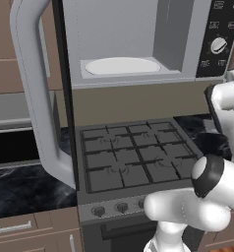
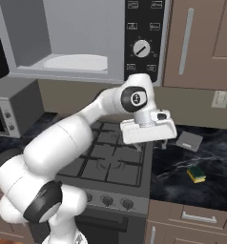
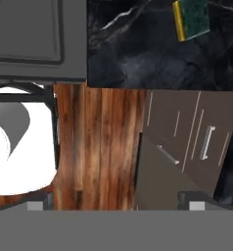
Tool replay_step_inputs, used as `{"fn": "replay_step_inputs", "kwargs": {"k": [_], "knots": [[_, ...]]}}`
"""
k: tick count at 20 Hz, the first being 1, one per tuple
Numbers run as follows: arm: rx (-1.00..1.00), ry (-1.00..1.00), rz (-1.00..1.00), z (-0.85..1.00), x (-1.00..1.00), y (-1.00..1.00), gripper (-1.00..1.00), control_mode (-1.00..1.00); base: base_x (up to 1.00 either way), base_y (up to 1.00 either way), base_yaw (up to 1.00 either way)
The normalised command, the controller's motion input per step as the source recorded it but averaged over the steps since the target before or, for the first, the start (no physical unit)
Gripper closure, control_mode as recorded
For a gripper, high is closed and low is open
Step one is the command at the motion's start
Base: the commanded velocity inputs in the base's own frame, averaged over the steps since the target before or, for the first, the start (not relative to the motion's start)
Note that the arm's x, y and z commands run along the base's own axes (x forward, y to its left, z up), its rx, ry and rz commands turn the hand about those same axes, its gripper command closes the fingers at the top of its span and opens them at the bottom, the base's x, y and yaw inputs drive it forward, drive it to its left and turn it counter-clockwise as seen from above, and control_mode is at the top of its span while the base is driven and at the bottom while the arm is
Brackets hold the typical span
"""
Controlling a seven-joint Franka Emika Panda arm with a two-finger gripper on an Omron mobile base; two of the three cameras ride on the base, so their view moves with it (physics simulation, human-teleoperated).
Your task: Place the sponge inside the microwave to prepare for sanitizing.
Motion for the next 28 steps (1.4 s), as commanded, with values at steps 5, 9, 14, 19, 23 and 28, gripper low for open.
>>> {"fn": "replay_step_inputs", "kwargs": {"k": [5, 9, 14, 19, 23, 28], "knots": [[0.0, -0.18, 0.12, -0.04, 0.01, -0.6, -1.0, -1.0, 0.0, 0.0, 0.0], [0.02, -0.13, 0.16, -0.06, 0.12, -0.56, -1.0, -1.0, 0.0, 0.0, 0.0], [0.03, -0.06, 0.14, -0.12, 0.31, -0.54, -1.0, -1.0, 0.0, 0.0, 0.0], [0.01, 0.03, 0.13, -0.07, 0.49, -0.46, -1.0, -1.0, 0.0, 0.0, 0.0], [0.07, 0.0, 0.04, -0.18, 0.27, -0.23, -1.0, -1.0, 0.0, 0.0, 0.0], [0.17, -0.03, 0.01, -0.24, 0.13, -0.03, -1.0, -1.0, 0.0, 0.0, 0.0]]}}
